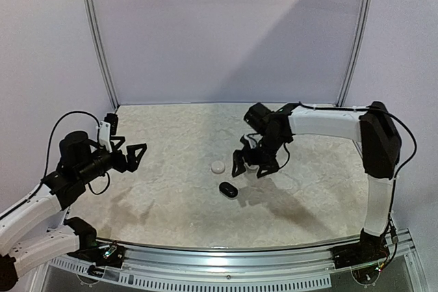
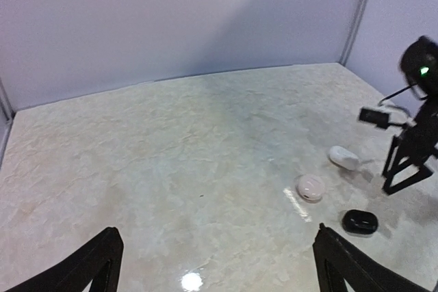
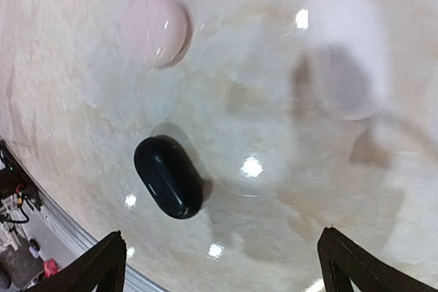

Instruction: Insert the wireless bluetooth earbuds into the charging case

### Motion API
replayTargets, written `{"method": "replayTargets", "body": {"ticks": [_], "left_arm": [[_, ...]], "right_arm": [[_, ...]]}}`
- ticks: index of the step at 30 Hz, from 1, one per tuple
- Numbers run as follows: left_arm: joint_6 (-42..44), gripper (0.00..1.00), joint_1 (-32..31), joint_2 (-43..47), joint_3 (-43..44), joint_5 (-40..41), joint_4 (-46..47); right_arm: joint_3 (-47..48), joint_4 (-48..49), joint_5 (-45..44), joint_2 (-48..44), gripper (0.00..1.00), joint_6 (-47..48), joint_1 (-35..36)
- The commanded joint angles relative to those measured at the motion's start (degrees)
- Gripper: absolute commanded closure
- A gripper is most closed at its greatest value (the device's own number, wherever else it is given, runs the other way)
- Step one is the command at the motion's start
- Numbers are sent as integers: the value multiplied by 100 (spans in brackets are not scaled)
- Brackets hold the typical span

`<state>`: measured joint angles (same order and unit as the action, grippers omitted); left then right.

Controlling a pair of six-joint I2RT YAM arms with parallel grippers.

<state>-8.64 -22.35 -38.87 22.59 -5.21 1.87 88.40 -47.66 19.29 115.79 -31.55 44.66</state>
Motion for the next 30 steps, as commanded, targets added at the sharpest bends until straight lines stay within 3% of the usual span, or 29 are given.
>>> {"method": "replayTargets", "body": {"ticks": [1,8,13,16,18,22,28,30], "left_arm": [[-105,1,509,-3,-268,823,-83],[-344,1,1556,-73,-295,990,-72],[658,1,2190,-157,-427,969,325],[660,1,2577,-244,-513,1021,299],[493,1,2807,-284,-588,885,260],[388,1,3156,-428,-641,697,218],[466,1,3495,-639,-630,197,203],[454,1,3576,-671,-638,134,184]], "right_arm": [[-514,268,-1381,-1292,1,57,-705],[-3200,2471,-3901,-3850,1,-177,-2152],[-5587,4838,-6184,-5487,1,384,-2321],[-6572,6227,-6716,-6178,1,1089,-2337],[-6911,6663,-7070,-6358,1,1166,-2345],[-6753,5756,-7917,-6315,1,236,-2341],[-5739,3178,-8735,-5608,1,-2101,-2341],[-5603,3082,-8829,-5374,1,-2395,-2341]]}}
